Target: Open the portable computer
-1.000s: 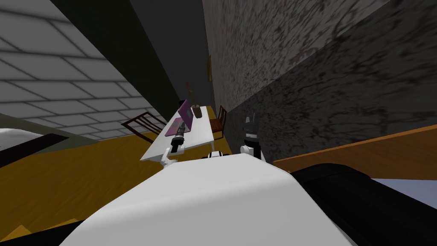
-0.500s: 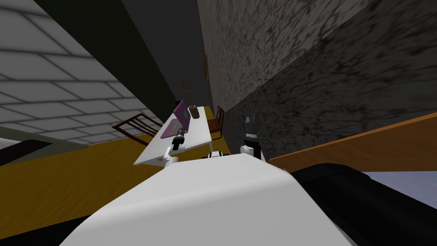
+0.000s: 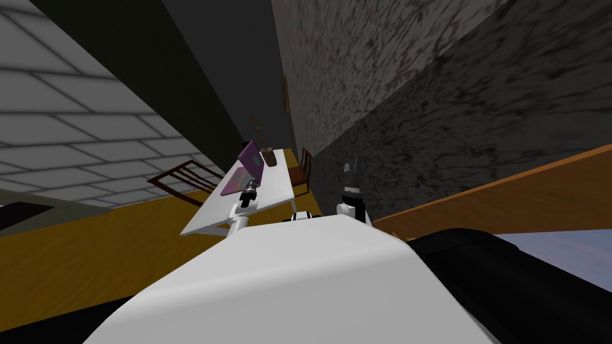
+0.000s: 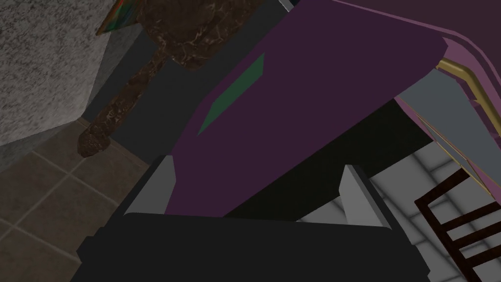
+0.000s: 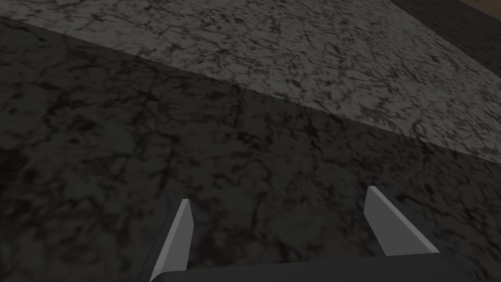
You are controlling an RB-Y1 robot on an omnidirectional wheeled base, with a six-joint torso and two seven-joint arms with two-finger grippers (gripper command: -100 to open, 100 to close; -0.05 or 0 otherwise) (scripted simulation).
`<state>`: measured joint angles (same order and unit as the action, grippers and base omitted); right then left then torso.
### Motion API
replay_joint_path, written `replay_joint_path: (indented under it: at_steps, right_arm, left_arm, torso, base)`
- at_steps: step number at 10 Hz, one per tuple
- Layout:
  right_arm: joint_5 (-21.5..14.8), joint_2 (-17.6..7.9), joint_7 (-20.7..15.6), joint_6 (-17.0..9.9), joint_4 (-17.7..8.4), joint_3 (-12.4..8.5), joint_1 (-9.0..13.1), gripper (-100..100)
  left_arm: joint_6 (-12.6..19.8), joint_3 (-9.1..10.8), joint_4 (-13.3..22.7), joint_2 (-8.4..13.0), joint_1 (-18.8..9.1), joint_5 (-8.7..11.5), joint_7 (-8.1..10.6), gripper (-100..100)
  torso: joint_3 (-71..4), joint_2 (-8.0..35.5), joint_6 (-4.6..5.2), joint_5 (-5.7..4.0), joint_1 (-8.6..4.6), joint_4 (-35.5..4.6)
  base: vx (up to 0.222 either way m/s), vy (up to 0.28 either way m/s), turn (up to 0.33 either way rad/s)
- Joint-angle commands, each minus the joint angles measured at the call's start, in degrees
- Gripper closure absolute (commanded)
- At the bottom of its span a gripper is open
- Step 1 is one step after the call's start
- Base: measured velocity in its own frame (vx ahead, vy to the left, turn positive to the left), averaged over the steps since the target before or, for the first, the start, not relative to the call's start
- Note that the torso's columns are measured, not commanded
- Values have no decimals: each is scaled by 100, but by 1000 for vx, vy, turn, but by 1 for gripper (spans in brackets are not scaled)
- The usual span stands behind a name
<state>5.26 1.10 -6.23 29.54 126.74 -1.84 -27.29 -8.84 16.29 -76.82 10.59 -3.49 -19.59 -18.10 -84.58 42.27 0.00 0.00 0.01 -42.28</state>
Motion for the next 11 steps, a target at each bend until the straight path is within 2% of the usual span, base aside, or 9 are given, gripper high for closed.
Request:
replay_joint_path:
  at_steps: [1,2,3,4,5,10,11]
  right_arm:
    - [0,0,0,0,0,0,0,0]
    - [0,0,0,0,0,0,0,0]
    - [0,0,0,0,0,0,0,0]
    - [0,-1,0,0,0,-1,0,0]
    - [0,-1,0,0,0,-1,0,0]
    - [0,-1,0,0,0,-1,0,0]
    - [0,-1,0,0,0,-1,0,0]
  left_arm:
    - [17,2,6,7,-5,-2,-3,-100]
    - [16,2,6,6,-4,-2,-3,100]
    - [22,0,70,-82,-95,169,170,100]
    - [22,0,70,-82,-95,169,170,100]
    - [24,-2,101,-126,-142,255,257,100]
    - [35,-11,256,-348,-375,682,690,100]
    - [40,-15,318,-437,-468,853,863,100]
  torso:
    - [1,1,-1,1,2,0]
    - [2,2,0,1,3,-1]
    - [2,3,2,0,0,-2]
    - [9,9,8,35,32,-5]
    - [4,-1,18,43,38,13]
    - [-4,-6,5,6,0,4]
    - [2,5,3,1,-6,-2]
  base:
    - [0,0,0]
    - [0,0,0]
    - [-18,57,37]
    - [-17,66,25]
    - [-32,60,5]
    - [-29,69,8]
    - [-40,95,22]
